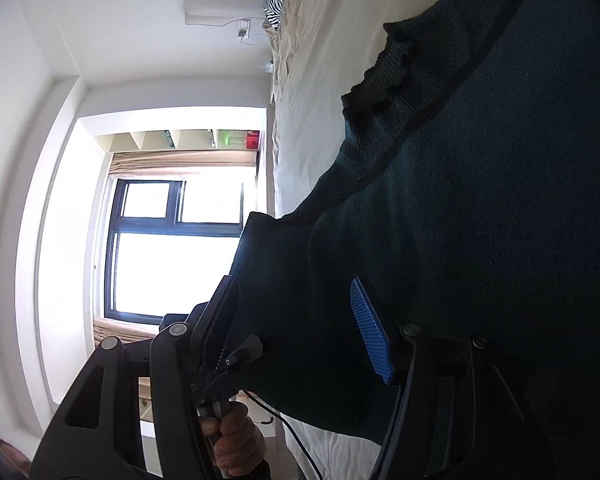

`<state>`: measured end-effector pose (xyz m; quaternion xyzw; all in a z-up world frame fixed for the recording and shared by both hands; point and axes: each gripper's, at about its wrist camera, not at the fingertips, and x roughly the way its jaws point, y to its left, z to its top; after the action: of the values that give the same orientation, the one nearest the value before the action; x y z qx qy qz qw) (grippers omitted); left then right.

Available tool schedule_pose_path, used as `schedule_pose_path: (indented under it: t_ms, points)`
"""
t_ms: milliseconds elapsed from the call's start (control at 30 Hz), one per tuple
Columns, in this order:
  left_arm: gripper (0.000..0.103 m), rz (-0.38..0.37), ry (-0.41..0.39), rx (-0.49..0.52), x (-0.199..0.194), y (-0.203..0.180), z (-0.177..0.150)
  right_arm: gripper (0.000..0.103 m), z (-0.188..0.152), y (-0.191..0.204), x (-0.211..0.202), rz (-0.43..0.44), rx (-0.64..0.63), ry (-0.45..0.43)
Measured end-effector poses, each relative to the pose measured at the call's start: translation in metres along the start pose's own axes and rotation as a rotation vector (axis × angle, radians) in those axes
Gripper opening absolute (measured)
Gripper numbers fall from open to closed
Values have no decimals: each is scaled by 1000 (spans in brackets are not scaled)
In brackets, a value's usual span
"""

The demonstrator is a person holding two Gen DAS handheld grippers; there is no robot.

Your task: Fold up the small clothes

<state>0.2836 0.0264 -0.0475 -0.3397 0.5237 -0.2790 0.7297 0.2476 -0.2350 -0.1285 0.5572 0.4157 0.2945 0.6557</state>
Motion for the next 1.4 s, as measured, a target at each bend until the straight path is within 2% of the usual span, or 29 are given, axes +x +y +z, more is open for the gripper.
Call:
schedule_pose_path:
  t_ms: [67, 167, 267, 300, 367, 433, 533, 633, 767, 833, 933, 1033, 1067, 1133, 1267, 1400]
  points:
    - [18, 19, 22, 50, 22, -24, -3, 63, 6, -2, -27, 13, 6, -29]
    - [18, 32, 73, 91, 65, -50, -13, 63, 18, -11, -66, 38, 25, -68]
    - [18, 12, 117, 104, 108, -65, -26, 71, 33, -17, -100, 46, 50, -112]
    - [18, 6, 130, 107, 122, -69, -30, 71, 36, -22, -108, 45, 60, -119]
    - [24, -4, 155, 114, 146, -73, -38, 71, 41, -36, -123, 65, 86, -119]
    - [44, -46, 188, 82, 161, -73, -45, 72, 41, -45, -136, 49, 104, -123]
    - [62, -99, 165, 119, 147, -82, -53, 71, 41, -51, -148, 44, 107, -108]
    - [62, -83, 112, 197, 118, -90, -52, 71, 40, -48, -160, 10, 81, -98]
    - [62, -2, 60, 249, 96, -79, -46, 71, 28, -35, -157, -142, 26, -36]
    - [62, 18, 59, 226, 93, -68, -45, 71, 26, -26, -154, -222, -5, -14]
    - [62, 74, 61, 247, 101, -61, -50, 71, 24, -16, -148, -314, -15, 18]
    - [62, 93, 61, 275, 108, -60, -52, 71, 24, -6, -142, -406, -16, 120]
    - [62, 93, 61, 281, 109, -60, -54, 72, 22, -3, -142, -419, -17, 161]
    - [62, 90, 57, 290, 112, -60, -54, 72, 15, 6, -151, -390, -39, 194]
    - [62, 84, 56, 285, 112, -60, -54, 72, 8, 6, -168, -358, -23, 180]
    - [62, 79, 58, 283, 115, -59, -55, 72, 12, -17, -168, -362, -3, 128]
